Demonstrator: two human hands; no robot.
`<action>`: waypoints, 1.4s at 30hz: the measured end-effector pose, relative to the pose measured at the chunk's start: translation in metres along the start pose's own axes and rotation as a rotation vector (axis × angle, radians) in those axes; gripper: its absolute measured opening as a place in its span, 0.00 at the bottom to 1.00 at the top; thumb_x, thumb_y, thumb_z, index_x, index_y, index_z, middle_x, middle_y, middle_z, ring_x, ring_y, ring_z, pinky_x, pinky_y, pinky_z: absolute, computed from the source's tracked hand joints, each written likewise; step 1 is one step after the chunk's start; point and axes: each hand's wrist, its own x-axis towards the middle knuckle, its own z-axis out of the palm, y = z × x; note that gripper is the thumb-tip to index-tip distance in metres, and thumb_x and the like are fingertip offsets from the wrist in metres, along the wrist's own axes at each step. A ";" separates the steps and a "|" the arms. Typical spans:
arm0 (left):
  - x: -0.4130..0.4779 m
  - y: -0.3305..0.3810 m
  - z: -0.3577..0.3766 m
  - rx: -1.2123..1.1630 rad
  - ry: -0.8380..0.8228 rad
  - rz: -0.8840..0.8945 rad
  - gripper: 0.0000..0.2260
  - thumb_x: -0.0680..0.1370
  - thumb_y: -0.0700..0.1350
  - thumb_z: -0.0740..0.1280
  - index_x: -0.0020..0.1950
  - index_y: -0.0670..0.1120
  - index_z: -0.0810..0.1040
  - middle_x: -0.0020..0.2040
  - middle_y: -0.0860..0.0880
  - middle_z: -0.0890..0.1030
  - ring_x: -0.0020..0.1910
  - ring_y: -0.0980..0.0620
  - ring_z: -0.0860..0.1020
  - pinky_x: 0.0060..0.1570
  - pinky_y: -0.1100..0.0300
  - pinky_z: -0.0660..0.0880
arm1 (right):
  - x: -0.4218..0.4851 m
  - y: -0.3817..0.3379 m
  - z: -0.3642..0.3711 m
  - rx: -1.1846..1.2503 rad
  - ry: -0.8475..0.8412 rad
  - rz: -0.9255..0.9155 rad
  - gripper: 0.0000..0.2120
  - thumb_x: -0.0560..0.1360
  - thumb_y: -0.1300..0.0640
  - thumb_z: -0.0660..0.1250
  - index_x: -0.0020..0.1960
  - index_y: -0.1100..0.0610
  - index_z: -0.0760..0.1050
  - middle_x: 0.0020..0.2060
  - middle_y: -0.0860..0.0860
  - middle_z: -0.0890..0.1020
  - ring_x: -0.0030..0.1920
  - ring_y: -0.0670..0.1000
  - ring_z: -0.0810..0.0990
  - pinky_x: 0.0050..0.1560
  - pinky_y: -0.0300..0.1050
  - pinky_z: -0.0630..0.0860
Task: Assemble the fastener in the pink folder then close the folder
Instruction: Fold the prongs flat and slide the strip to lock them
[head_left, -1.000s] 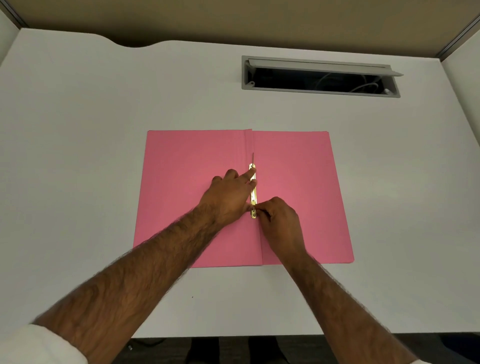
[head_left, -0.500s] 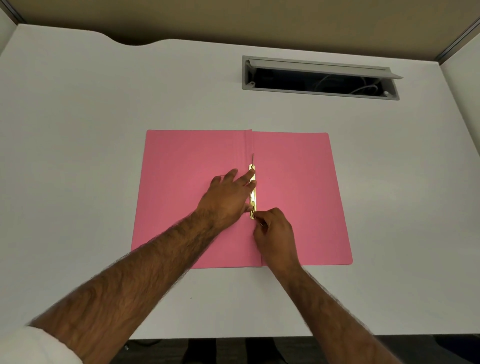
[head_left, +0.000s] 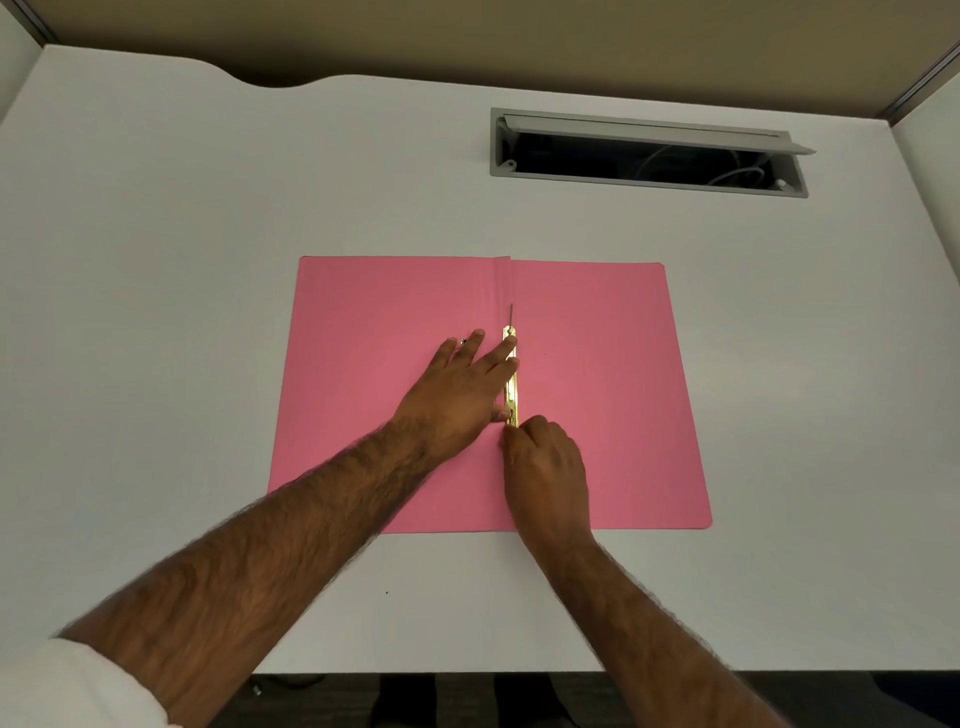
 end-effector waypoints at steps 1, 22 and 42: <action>0.001 -0.001 0.000 -0.008 -0.009 -0.002 0.31 0.82 0.55 0.62 0.81 0.47 0.55 0.83 0.49 0.48 0.82 0.41 0.48 0.79 0.43 0.47 | -0.001 0.000 0.000 -0.029 0.014 -0.027 0.05 0.69 0.66 0.75 0.44 0.62 0.82 0.35 0.56 0.80 0.33 0.55 0.75 0.33 0.47 0.76; -0.009 -0.015 0.038 0.022 0.098 0.053 0.28 0.84 0.56 0.45 0.82 0.49 0.43 0.83 0.50 0.39 0.82 0.45 0.40 0.79 0.42 0.42 | -0.029 0.023 -0.002 -0.140 0.069 -0.199 0.15 0.72 0.59 0.74 0.58 0.61 0.81 0.49 0.58 0.84 0.47 0.60 0.80 0.45 0.56 0.76; -0.029 -0.039 0.038 -0.177 0.304 -0.165 0.26 0.84 0.53 0.48 0.82 0.49 0.49 0.83 0.51 0.47 0.82 0.50 0.44 0.80 0.49 0.45 | -0.029 0.023 0.004 -0.069 -0.063 -0.058 0.23 0.79 0.51 0.60 0.72 0.58 0.70 0.71 0.58 0.72 0.72 0.59 0.69 0.72 0.62 0.63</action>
